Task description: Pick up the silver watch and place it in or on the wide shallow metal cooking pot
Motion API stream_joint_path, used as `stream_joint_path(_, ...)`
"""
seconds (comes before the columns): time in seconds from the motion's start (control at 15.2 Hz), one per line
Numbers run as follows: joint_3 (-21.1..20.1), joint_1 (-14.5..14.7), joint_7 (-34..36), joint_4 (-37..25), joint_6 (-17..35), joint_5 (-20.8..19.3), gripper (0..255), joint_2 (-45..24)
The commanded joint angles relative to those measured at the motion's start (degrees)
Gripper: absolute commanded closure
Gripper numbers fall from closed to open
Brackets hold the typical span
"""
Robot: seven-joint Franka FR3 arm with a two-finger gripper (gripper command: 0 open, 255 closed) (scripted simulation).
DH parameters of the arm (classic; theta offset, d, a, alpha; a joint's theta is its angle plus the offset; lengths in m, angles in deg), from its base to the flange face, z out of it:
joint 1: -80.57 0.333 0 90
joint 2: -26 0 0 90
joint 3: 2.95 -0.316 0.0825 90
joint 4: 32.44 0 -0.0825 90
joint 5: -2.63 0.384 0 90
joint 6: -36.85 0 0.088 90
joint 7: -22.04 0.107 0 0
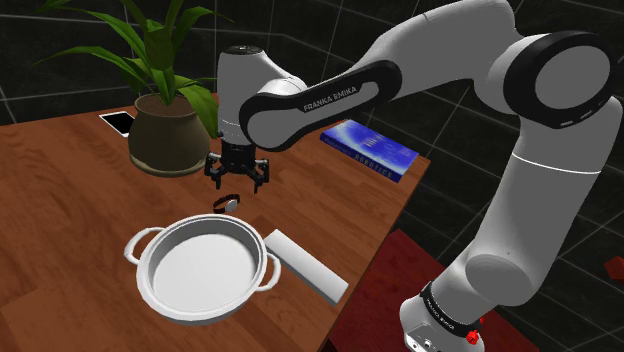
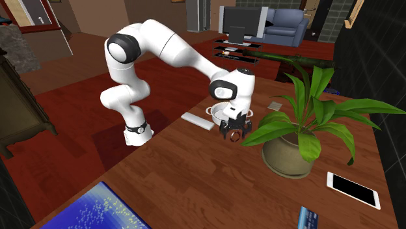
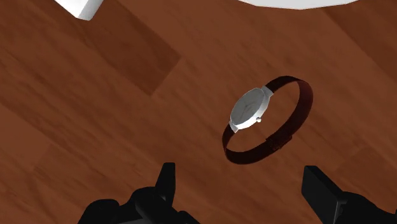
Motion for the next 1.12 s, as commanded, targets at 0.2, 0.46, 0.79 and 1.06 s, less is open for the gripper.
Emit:
stream_joint_path(0.2, 0.2, 0.1, 0.3, 0.4, 0.9, -0.5, 0, -0.6)
stream_joint_path(0.46, 0.2, 0.1, 0.3, 0.4, 0.9, -0.5, 0, -0.6)
stream_joint_path(0.79, 0.2, 0.1, 0.3, 0.4, 1.0, -0.5, 255, -0.6)
stream_joint_path(1.06, 0.2, 0.1, 0.3, 0.4, 1.0, -0.5, 255, -0.6)
